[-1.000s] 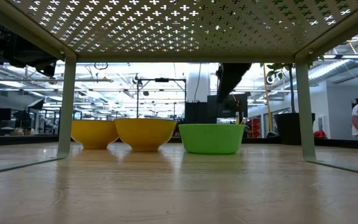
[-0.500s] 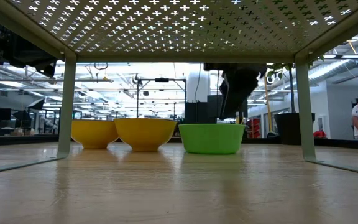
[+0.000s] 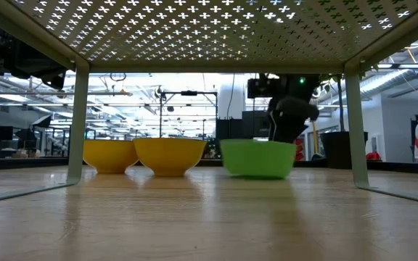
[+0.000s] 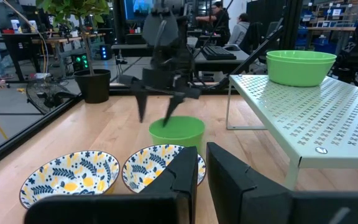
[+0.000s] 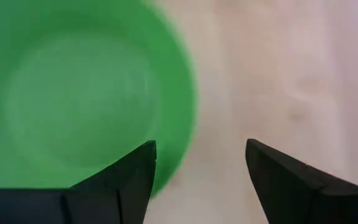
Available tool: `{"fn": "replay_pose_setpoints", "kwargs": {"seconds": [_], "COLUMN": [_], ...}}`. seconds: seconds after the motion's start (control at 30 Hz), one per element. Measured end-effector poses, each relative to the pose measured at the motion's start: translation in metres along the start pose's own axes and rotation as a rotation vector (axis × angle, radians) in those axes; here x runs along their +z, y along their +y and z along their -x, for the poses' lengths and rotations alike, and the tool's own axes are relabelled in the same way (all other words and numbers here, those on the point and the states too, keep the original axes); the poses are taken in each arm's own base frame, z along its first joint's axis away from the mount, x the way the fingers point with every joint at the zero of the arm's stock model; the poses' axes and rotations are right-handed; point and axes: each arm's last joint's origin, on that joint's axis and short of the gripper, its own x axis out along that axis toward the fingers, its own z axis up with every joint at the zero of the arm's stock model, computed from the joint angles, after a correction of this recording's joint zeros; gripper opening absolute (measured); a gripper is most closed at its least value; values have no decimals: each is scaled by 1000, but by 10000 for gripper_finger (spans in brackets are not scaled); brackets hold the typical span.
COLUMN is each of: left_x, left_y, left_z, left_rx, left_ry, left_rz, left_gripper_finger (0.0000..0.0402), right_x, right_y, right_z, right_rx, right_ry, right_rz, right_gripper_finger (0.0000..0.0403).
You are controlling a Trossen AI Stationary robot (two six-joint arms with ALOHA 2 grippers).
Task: Pick & Place Mini bowls
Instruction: Stack the green bowl on the green bowl on the shelf
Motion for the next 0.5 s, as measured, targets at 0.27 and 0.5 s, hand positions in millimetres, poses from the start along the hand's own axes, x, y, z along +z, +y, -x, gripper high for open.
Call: {"fn": "replay_pose_setpoints", "kwargs": {"seconds": [0.27, 0.5], "left_x": [0, 0], "left_y": [0, 0], "left_z": [0, 0], "left_rx": [0, 0], "left_ry": [0, 0], "left_rz": [0, 0], "left_gripper_finger": [37, 37], "right_x": [-7, -16], "right_y": [-12, -25], "right_z": [-1, 7], "right_rx": [-79, -79], "right_ry": [72, 146], "right_rz": [-63, -152], "right_gripper_finger": [238, 238]}}
